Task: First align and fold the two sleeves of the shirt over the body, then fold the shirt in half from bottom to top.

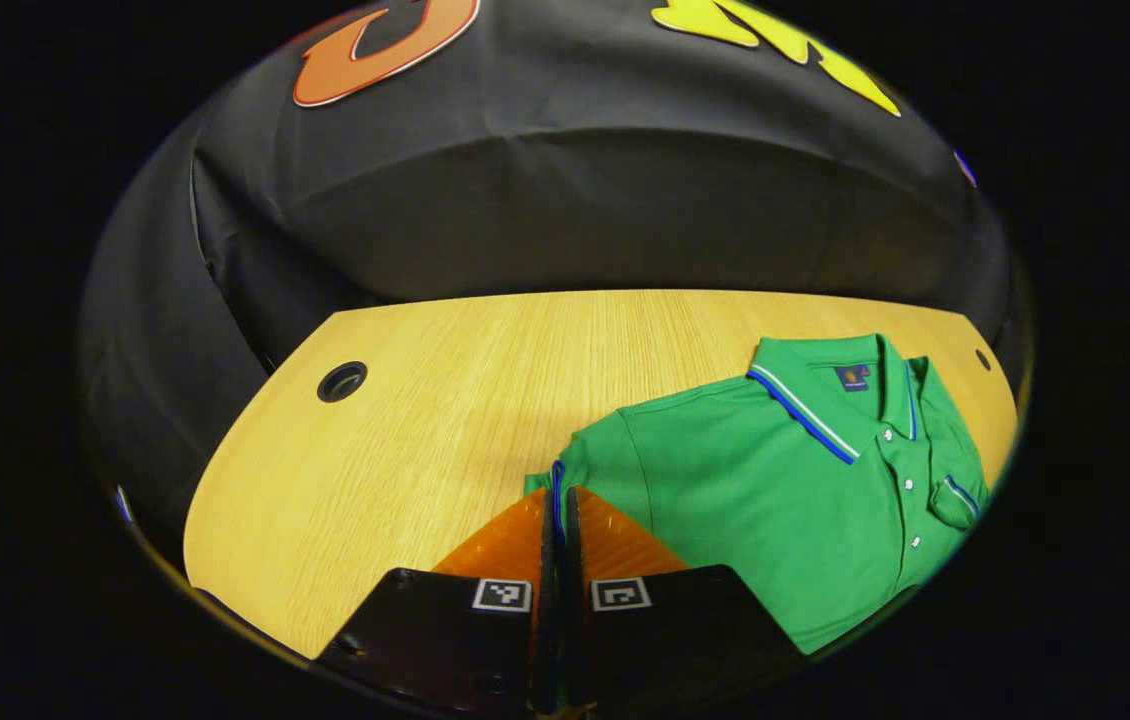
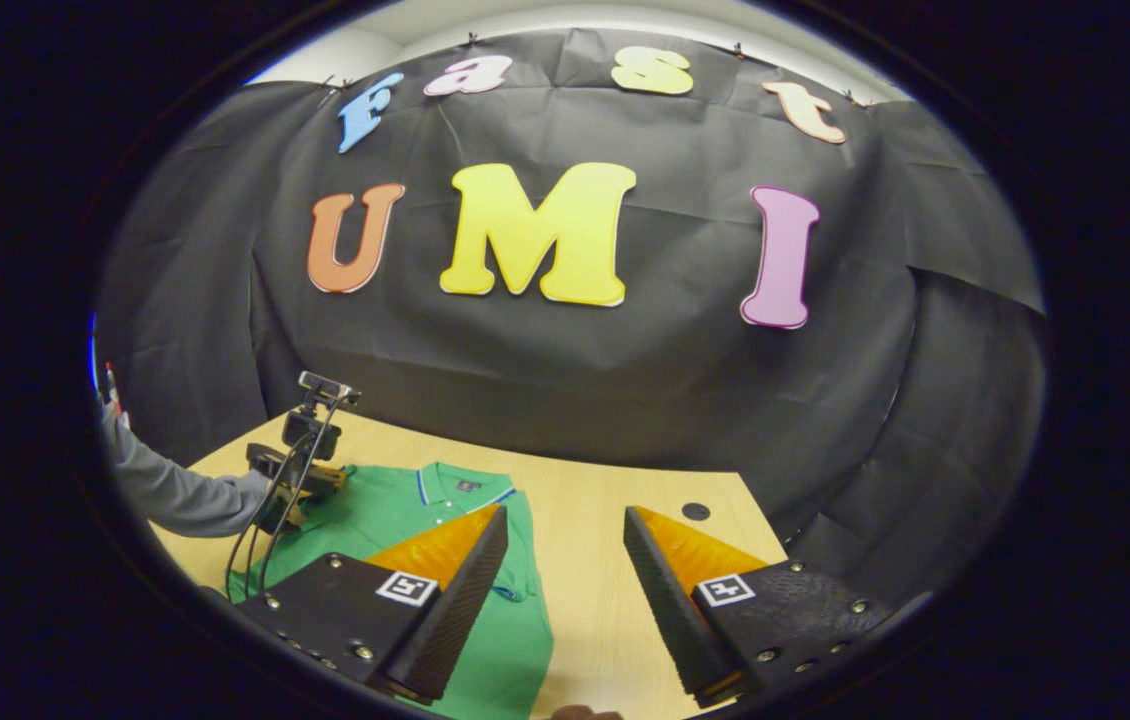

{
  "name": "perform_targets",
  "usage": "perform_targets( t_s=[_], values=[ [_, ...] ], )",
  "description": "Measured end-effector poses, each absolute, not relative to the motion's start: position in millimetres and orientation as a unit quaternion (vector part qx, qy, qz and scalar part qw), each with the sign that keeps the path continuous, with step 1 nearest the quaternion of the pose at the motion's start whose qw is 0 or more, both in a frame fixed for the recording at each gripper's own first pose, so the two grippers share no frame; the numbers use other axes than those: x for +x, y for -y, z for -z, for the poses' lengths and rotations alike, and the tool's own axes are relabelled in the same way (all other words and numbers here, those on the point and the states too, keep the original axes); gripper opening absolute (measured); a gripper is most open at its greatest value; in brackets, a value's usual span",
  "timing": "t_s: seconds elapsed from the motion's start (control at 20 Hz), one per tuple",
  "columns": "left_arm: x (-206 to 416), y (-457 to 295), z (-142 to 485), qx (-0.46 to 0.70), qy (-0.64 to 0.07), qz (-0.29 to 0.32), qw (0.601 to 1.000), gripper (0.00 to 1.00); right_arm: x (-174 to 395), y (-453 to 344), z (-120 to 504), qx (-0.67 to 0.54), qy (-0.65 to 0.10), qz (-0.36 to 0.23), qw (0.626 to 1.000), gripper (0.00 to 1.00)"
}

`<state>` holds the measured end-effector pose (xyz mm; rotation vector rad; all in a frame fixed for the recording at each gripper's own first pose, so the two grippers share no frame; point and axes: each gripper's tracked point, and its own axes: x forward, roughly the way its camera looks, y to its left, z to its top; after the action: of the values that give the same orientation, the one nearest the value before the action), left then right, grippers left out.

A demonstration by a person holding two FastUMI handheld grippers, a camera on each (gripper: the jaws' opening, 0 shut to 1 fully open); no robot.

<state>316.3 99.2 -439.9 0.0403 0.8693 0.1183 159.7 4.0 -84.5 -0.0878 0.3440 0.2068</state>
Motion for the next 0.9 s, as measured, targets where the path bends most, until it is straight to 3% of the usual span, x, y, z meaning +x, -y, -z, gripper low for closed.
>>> perform_targets(
  t_s=[0.2,0.6,0.9],
  values=[
    [319.6,-88.2,431.9,0.009,-0.408,-0.059,0.911,0.04,160.9,2.4,83.1,-0.045,-0.172,-0.1,0.979,0.79],
    [325.4,-25.3,373.9,0.004,-0.359,0.003,0.933,0.04,160.2,6.1,86.4,-0.021,-0.176,-0.094,0.98,0.79],
    [305.1,22.3,373.8,0.009,-0.364,0.039,0.931,0.04,155.0,3.8,91.6,-0.017,-0.176,-0.097,0.979,0.79]
  ],
)
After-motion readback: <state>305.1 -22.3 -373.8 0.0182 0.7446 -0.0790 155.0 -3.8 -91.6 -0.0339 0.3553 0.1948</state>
